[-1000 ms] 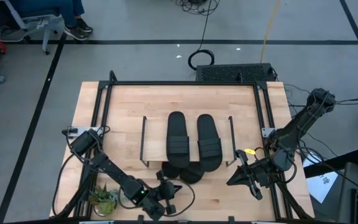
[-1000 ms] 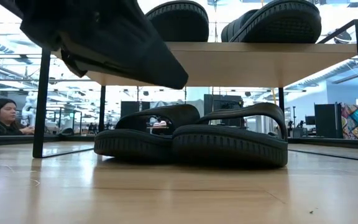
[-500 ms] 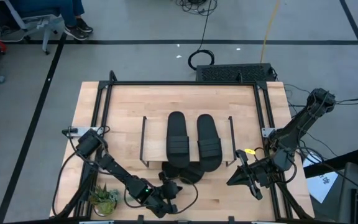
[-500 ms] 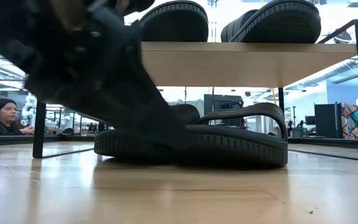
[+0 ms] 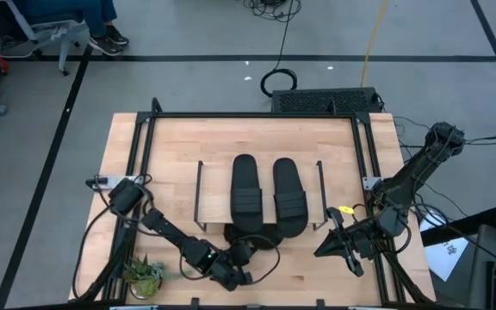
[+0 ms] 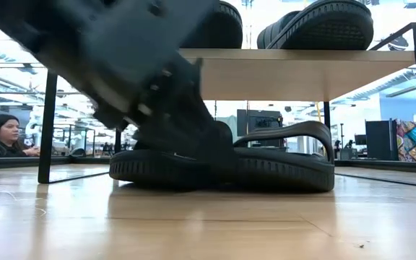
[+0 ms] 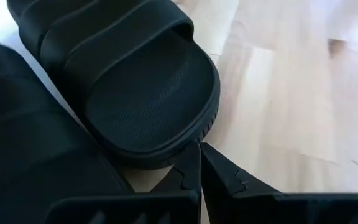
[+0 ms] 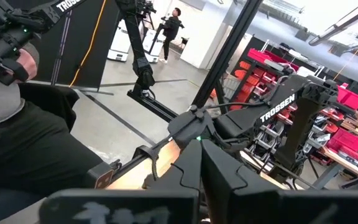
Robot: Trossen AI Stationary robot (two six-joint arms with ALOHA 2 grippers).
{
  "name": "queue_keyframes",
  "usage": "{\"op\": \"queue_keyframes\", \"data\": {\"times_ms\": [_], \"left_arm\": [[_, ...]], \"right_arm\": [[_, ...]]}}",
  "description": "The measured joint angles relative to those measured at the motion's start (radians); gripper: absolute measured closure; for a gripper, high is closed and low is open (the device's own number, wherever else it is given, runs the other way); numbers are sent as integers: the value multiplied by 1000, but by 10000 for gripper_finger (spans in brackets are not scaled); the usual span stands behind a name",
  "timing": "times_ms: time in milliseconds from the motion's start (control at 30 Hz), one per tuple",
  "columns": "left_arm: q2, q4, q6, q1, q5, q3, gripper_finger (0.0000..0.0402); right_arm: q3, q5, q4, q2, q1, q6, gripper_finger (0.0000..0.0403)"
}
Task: Pick and place slides into the shelf
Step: Adjust the bottom right black slipper under the shelf, then adjust the bottom left black slipper under the shelf
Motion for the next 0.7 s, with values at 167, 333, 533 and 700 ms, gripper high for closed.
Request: {"op": "queue_keyframes", "data": {"times_ms": [167,333,533,700], "left_arm": [[0,1,4,33,54,0,400],[0,6,53,31,96,0,399],[0,27,108,14,106,0,400],[0,16,109,-13,53,0,401]], "right_arm": [[0,0,0,0,0,3,403],[0,0,0,0,0,3,403],[0,0,0,0,0,3,403],[0,0,0,0,0,17,403]]}}
